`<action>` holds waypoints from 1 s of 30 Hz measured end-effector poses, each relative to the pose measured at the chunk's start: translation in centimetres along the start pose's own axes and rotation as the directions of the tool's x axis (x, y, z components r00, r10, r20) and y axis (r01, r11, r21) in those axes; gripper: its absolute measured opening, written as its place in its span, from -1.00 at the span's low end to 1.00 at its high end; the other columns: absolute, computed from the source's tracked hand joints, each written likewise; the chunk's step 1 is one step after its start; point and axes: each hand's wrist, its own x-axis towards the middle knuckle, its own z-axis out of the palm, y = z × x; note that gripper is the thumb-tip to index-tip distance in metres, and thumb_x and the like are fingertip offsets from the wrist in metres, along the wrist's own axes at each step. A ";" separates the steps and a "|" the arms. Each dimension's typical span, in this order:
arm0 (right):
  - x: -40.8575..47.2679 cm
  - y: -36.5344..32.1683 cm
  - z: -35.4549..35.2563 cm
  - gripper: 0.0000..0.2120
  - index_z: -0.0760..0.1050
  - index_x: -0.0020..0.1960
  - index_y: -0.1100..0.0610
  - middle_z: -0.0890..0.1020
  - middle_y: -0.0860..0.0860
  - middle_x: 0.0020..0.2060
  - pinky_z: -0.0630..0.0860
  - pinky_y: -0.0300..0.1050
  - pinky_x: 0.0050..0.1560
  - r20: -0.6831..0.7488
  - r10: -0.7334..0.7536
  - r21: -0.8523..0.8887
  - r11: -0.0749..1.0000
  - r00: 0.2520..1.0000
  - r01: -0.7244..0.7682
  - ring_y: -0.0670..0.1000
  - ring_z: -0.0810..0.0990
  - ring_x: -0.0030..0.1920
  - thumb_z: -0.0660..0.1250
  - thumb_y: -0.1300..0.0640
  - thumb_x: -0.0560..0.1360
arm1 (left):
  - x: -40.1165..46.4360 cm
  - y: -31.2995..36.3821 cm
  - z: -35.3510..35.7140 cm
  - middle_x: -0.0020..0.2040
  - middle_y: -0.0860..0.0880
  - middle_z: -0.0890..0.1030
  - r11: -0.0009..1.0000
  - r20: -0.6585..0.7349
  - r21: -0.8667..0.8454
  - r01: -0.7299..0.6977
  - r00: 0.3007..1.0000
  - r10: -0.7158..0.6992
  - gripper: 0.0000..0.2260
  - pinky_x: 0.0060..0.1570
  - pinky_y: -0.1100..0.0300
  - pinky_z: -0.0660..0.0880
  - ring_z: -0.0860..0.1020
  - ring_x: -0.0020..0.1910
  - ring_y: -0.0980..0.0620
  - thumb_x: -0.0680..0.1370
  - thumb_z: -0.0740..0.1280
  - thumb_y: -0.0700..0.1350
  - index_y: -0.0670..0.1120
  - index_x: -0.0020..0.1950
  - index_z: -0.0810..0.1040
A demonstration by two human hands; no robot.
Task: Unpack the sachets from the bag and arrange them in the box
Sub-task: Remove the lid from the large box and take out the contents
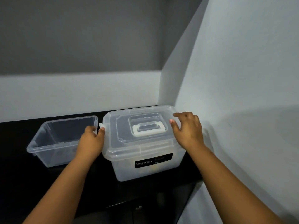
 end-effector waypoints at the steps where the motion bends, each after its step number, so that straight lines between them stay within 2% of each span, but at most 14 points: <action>1: 0.9 0.6 0.0 -0.59 0.44 0.36 0.04 0.48 0.10 0.27 0.33 0.02 0.26 0.031 0.086 -0.080 0.993 0.996 -0.083 0.14 0.38 0.28 0.16 -0.12 0.60 | 0.3 0.1 0.2 0.16 -0.20 0.54 0.999 0.006 -0.008 0.043 0.999 -0.043 -0.58 0.05 -0.04 0.48 0.52 0.07 -0.21 0.61 0.19 0.08 -0.21 0.31 0.40; 3: 2.4 1.5 0.2 -0.54 0.35 0.41 0.11 0.45 0.18 0.30 0.34 0.08 0.27 0.156 0.232 -0.156 0.966 0.960 -0.208 0.22 0.39 0.29 0.07 -0.12 0.62 | 0.5 0.2 0.6 0.11 -0.22 0.55 0.995 0.022 -0.021 0.095 0.995 -0.094 -0.62 0.04 -0.08 0.50 0.52 0.02 -0.20 0.61 0.17 0.08 -0.21 0.23 0.44; 6: 3.5 2.0 0.9 -0.49 0.28 0.42 0.17 0.44 0.23 0.30 0.37 0.12 0.24 0.321 0.345 -0.101 0.939 0.882 -0.330 0.28 0.43 0.27 -0.03 -0.13 0.63 | 0.4 -0.1 0.8 -0.01 -0.17 0.53 0.995 0.024 -0.007 0.095 0.995 -0.094 -0.64 -0.03 -0.04 0.46 0.50 -0.05 -0.16 0.63 0.13 0.06 -0.21 0.20 0.44; 10: 4.0 2.2 1.0 -0.50 0.36 0.35 0.22 0.49 0.21 0.30 0.37 0.09 0.24 0.322 0.434 -0.058 0.896 0.841 -0.440 0.26 0.46 0.28 -0.07 -0.09 0.65 | 0.0 -1.0 0.2 -0.03 -0.15 0.54 0.996 -0.001 0.040 0.082 0.997 -0.082 -0.68 -0.06 0.00 0.43 0.51 -0.06 -0.15 0.63 0.14 0.04 -0.19 0.15 0.46; 14: 4.8 2.7 0.7 -0.46 0.38 0.39 0.26 0.45 0.22 0.37 0.31 0.07 0.35 0.398 0.510 -0.022 0.837 0.763 -0.547 0.24 0.41 0.35 -0.06 -0.09 0.65 | -0.3 -1.1 -0.6 -0.18 -0.14 0.58 0.991 -0.031 0.104 0.089 0.996 -0.087 -0.73 -0.29 0.10 0.39 0.52 -0.24 -0.10 0.59 0.22 0.01 -0.19 -0.05 0.53; 16: 5.0 3.2 0.7 -0.46 0.43 0.34 0.24 0.50 0.21 0.30 0.38 0.06 0.29 0.409 0.520 0.008 0.820 0.750 -0.573 0.25 0.47 0.28 0.00 -0.14 0.62 | -0.2 -0.9 -1.0 -0.25 -0.14 0.58 0.987 -0.027 0.123 0.099 0.995 -0.096 -0.75 -0.37 0.15 0.37 0.53 -0.29 -0.09 0.57 0.26 -0.02 -0.20 -0.10 0.55; 19: 5.3 4.1 0.5 -0.43 0.52 0.19 0.24 0.60 0.19 0.11 0.50 0.06 0.16 0.439 0.515 0.087 0.791 0.736 -0.605 0.25 0.57 0.08 0.14 -0.24 0.55 | 0.1 -0.7 -1.3 -0.29 -0.13 0.57 0.986 -0.025 0.130 0.105 0.994 -0.102 -0.77 -0.37 0.16 0.40 0.55 -0.31 -0.10 0.55 0.29 -0.05 -0.19 -0.16 0.56; 21: 5.5 4.3 0.4 -0.45 0.53 0.15 0.27 0.62 0.19 0.03 0.54 0.09 0.12 0.443 0.512 0.126 0.777 0.736 -0.617 0.25 0.59 0.02 0.22 -0.21 0.53 | 0.1 -0.7 -1.2 -0.29 -0.13 0.58 0.986 -0.039 0.135 0.101 0.995 -0.097 -0.77 -0.36 0.16 0.41 0.55 -0.31 -0.11 0.55 0.29 -0.05 -0.19 -0.19 0.55; 26: 5.5 3.0 0.2 -0.56 0.48 0.24 0.31 0.56 0.24 0.22 0.42 0.00 0.16 0.377 0.525 0.009 0.822 0.763 -0.570 0.26 0.52 0.21 0.13 -0.04 0.63 | -0.1 -0.6 -0.8 -0.32 -0.13 0.56 0.986 -0.073 0.131 0.103 0.993 -0.094 -0.75 -0.43 0.18 0.31 0.50 -0.34 -0.06 0.55 0.27 -0.06 -0.21 -0.21 0.53; 30: 5.5 3.4 0.2 -0.56 0.48 0.25 0.32 0.56 0.24 0.21 0.44 0.01 0.18 0.396 0.547 0.041 0.792 0.738 -0.609 0.26 0.53 0.20 0.12 -0.03 0.63 | -0.2 -0.6 -0.8 -0.35 -0.14 0.54 0.987 -0.097 0.138 0.084 0.993 -0.071 -0.73 -0.43 0.17 0.30 0.48 -0.36 -0.06 0.55 0.26 -0.07 -0.20 -0.27 0.49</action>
